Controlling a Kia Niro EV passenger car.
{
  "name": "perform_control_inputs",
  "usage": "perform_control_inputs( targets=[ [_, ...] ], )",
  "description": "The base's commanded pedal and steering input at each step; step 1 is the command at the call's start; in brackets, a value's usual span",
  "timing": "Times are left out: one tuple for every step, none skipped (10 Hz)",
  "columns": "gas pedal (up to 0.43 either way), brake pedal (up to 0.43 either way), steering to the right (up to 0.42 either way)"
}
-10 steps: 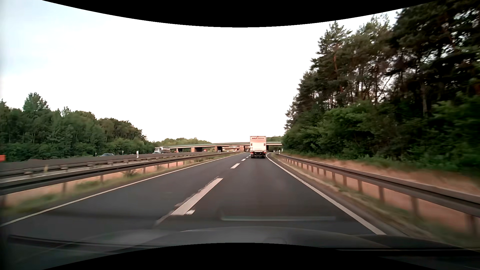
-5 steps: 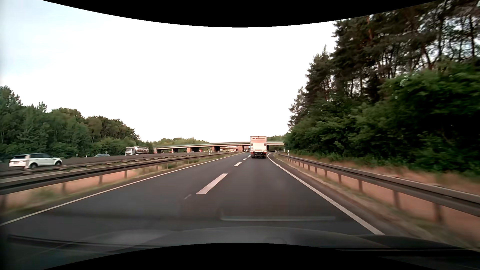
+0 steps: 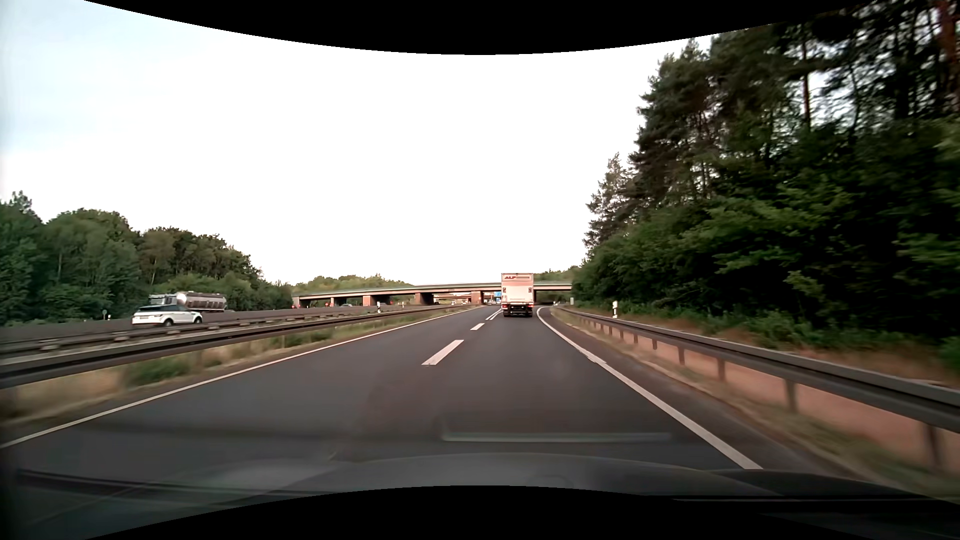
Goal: Follow the waypoints while adhering to traffic rules and regulations
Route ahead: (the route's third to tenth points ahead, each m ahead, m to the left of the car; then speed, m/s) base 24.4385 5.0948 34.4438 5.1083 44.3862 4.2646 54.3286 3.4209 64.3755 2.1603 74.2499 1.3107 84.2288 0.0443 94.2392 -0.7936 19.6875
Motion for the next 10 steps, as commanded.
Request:
perform_control_inputs(
  targets=[
    [0.000,0.000,0.000],
    [0.000,0.000,0.000],
    [0.000,0.000,0.000],
    [0.000,0.000,0.000],
    [0.000,0.000,0.000],
    [0.000,0.000,0.000],
    [0.000,0.000,0.000],
    [0.008,0.000,0.000],
    [0.008,0.000,0.000],
    [0.008,0.000,0.000]
  ],
)
